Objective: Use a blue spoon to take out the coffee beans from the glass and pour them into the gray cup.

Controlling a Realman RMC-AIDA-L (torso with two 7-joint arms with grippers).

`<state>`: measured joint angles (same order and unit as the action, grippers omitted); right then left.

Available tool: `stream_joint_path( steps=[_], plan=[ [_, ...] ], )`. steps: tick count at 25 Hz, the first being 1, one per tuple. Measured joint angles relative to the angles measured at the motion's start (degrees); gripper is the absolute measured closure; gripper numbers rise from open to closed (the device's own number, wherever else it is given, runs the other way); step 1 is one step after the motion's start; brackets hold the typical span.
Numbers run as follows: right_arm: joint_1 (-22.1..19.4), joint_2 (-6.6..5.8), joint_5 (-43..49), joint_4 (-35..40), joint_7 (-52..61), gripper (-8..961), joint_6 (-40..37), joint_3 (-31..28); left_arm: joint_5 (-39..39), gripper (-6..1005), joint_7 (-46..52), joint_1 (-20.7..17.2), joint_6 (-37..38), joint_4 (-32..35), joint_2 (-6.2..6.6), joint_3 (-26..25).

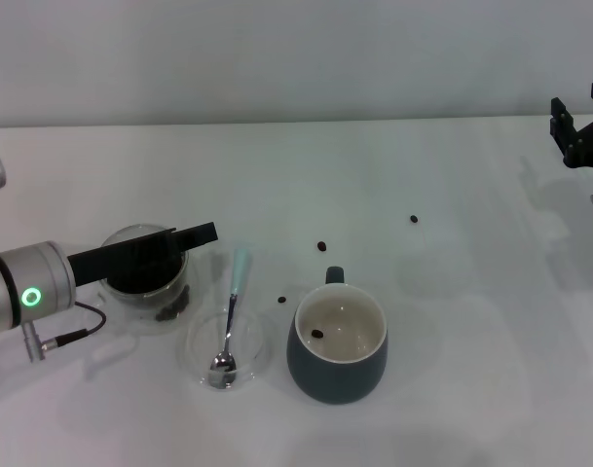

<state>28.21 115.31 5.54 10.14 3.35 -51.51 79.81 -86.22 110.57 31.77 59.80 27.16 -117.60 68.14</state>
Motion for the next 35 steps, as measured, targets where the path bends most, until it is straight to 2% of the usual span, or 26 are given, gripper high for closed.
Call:
stream_joint_path(
  steps=[11,13,14,19,26,33,35],
  plan=[
    [-0.1,0.0,0.0,0.0,0.0,430,0.0,0.0,0.5,786,-2.0,-1.4,0.1,0.8,-0.03,-0.6],
    [-0.2,0.0,0.0,0.1,0.0,430,0.0,0.0,1.0,786,-5.7,-4.0,0.1,4.2,-0.09,-1.8],
    [-0.2,0.0,0.0,0.1,0.0,430,0.0,0.0,1.0,786,-5.7,-4.0,0.1,4.2,-0.09,-1.8],
    [-0.3,-0.14,0.0,0.2,0.0,430,0.0,0.0,2.6,786,-12.7,-8.6,2.8,9.9,-0.91,-7.6],
    [-0.1,-0.41,0.0,0.3,0.0,430,0.0,0.0,9.5,786,-24.0,-12.3,9.8,10.2,-0.95,-13.9],
    [0.0,-0.32,0.1,0.3,0.0,430,-0.5,0.0,18.0,785,-40.4,-16.6,11.6,6.8,-1.27,-14.6],
    [0.0,-0.21,0.1,0.3,0.0,430,-0.8,0.0,19.3,785,-42.4,-17.0,11.7,5.9,-1.24,-14.6]
  ],
)
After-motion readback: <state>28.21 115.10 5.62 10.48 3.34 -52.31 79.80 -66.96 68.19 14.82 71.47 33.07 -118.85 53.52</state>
